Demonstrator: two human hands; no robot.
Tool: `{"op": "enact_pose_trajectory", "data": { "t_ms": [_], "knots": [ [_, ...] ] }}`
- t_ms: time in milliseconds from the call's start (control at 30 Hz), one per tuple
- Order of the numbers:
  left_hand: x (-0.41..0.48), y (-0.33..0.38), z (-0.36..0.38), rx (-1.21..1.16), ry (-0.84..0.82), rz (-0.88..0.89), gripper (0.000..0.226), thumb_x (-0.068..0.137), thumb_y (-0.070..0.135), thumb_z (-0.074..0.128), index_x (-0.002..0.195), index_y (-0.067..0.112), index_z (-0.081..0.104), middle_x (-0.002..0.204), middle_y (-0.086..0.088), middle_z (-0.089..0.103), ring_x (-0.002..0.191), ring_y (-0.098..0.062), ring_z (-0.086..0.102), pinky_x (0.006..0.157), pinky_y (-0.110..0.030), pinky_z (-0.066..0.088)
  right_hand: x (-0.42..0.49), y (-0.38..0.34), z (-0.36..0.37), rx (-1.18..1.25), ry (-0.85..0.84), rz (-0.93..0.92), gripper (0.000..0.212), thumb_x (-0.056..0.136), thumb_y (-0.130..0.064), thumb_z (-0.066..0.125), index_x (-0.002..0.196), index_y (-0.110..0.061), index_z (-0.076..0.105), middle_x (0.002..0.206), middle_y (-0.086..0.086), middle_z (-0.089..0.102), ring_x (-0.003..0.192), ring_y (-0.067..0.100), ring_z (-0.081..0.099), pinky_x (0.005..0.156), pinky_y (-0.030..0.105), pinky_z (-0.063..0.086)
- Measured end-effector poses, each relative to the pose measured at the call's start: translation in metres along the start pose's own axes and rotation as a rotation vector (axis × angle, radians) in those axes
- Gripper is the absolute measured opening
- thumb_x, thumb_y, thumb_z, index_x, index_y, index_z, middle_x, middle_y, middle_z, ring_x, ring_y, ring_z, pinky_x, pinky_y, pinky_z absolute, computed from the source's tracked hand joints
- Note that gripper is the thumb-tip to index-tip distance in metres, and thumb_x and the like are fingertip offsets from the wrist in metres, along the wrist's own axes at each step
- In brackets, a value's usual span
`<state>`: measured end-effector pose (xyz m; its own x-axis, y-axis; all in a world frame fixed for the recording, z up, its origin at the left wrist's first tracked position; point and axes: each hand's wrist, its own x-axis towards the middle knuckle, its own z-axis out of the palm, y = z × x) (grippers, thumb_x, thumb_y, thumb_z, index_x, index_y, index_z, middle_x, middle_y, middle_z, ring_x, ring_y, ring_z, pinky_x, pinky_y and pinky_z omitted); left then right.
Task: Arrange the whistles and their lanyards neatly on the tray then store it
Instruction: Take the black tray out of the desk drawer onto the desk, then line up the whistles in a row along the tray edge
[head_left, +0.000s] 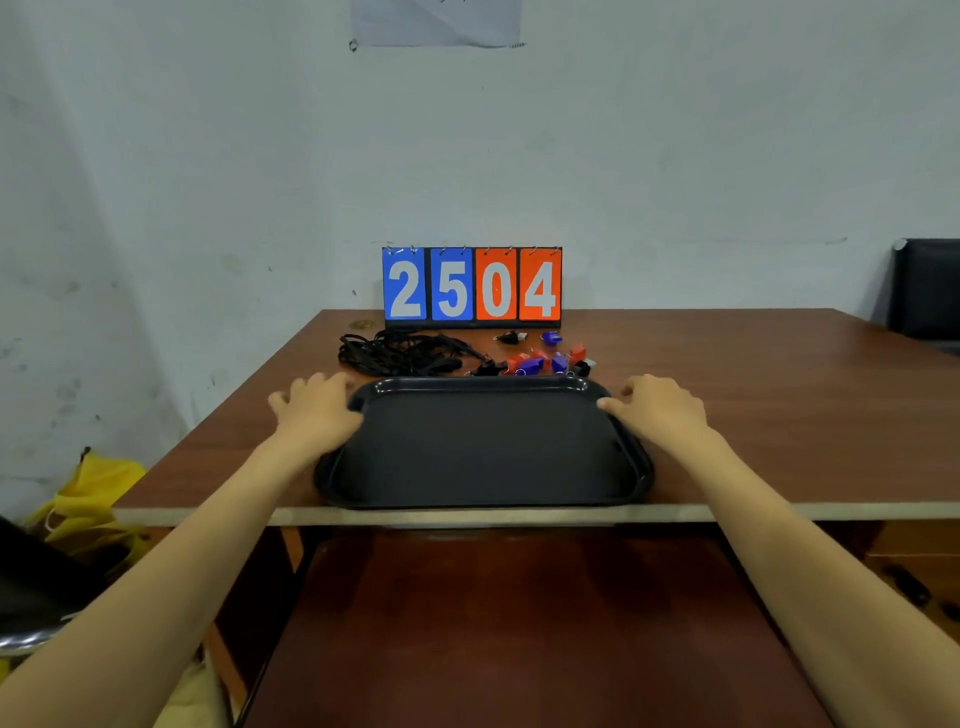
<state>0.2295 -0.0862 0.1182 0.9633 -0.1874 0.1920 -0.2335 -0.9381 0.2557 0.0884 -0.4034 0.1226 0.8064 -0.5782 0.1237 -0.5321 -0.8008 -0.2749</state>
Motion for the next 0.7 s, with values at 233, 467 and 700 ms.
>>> {"op": "enact_pose_trajectory", "data": {
  "t_ms": [233, 467, 700],
  "knots": [
    [0.038, 0.104, 0.008, -0.285, -0.117, 0.388, 0.035, 0.090, 0.028, 0.059, 0.124, 0.020, 0.057, 0.117, 0.001, 0.062, 0.105, -0.014, 0.057, 0.100, -0.039, 0.045, 0.044, -0.044, -0.008, 0.233, -0.013, -0.262, 0.030, 0.092, -0.031, 0.056, 0.118, -0.016, 0.061, 0.117, 0.003, 0.064, 0.100, 0.015, 0.059, 0.083, 0.027, 0.047],
    [0.108, 0.140, 0.037, -0.162, -0.160, 0.440, 0.028, 0.088, 0.021, 0.061, 0.116, 0.016, 0.061, 0.112, -0.002, 0.064, 0.099, -0.016, 0.060, 0.090, -0.033, 0.052, 0.113, -0.077, 0.009, 0.124, -0.089, -0.358, 0.032, 0.091, -0.023, 0.058, 0.122, -0.015, 0.059, 0.127, 0.004, 0.059, 0.110, 0.018, 0.058, 0.096, 0.032, 0.049],
    [0.141, 0.137, 0.067, -0.063, -0.227, 0.485, 0.036, 0.086, 0.030, 0.064, 0.121, 0.022, 0.060, 0.120, -0.001, 0.062, 0.110, -0.019, 0.056, 0.100, -0.040, 0.045, 0.148, -0.088, 0.039, -0.072, -0.176, -0.385, 0.036, 0.087, -0.034, 0.063, 0.116, -0.014, 0.061, 0.113, 0.005, 0.064, 0.100, 0.018, 0.061, 0.084, 0.028, 0.049]
  ]
}}
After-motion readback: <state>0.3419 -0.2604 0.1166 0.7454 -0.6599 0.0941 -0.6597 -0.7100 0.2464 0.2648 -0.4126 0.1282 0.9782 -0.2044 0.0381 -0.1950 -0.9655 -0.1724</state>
